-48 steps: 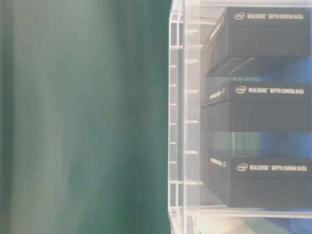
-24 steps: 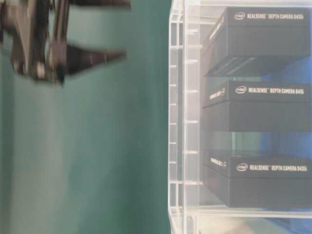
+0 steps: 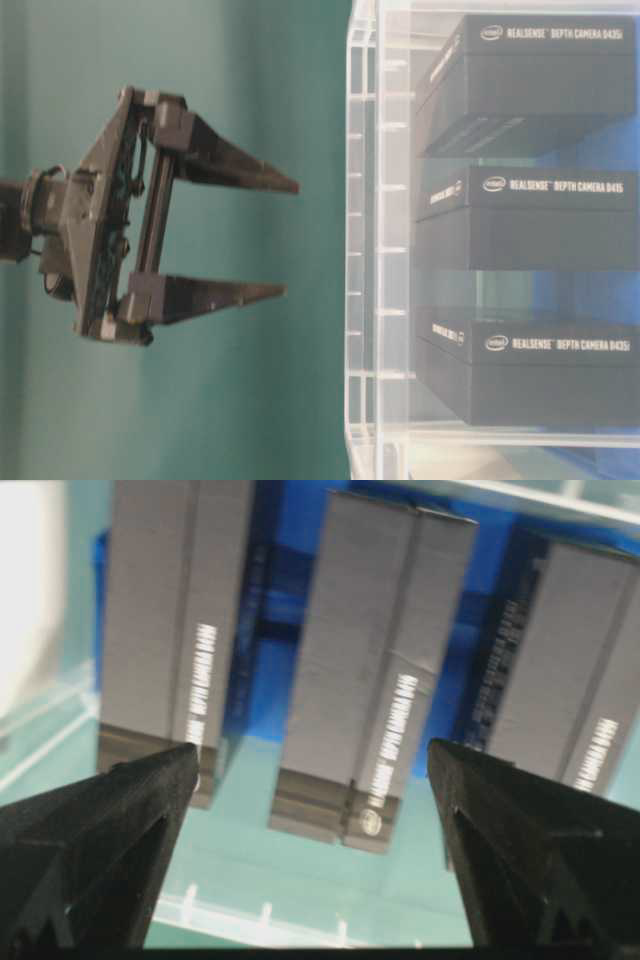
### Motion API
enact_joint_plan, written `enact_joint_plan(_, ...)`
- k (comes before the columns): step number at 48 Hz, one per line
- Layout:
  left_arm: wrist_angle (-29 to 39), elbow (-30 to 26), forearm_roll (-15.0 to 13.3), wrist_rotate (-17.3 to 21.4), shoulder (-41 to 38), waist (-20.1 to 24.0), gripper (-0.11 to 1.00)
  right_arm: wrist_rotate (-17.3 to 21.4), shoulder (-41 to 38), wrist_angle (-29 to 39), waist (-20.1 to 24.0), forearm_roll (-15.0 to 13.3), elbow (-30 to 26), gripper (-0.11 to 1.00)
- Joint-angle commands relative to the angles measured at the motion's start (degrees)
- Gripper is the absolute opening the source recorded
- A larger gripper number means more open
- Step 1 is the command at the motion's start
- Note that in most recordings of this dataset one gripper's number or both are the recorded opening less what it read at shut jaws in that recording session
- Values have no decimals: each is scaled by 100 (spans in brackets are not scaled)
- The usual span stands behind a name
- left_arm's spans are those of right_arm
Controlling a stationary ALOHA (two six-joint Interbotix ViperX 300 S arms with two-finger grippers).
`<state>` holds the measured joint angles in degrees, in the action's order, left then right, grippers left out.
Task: Take the box out of the case with the right arm.
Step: 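Move the open right gripper over the middle black RealSense box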
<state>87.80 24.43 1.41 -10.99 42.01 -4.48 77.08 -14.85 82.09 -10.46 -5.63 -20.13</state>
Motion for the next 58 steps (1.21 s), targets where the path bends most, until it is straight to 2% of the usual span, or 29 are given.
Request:
enact_joint_plan(1, -18, -167, 18, 9, -9, -18, 0, -9, 88, 35, 26, -9, -176, 92)
enact_joint_plan(58, -18, -167, 18, 9, 0, -18, 0, -9, 97, 114, 18, -18, -176, 92)
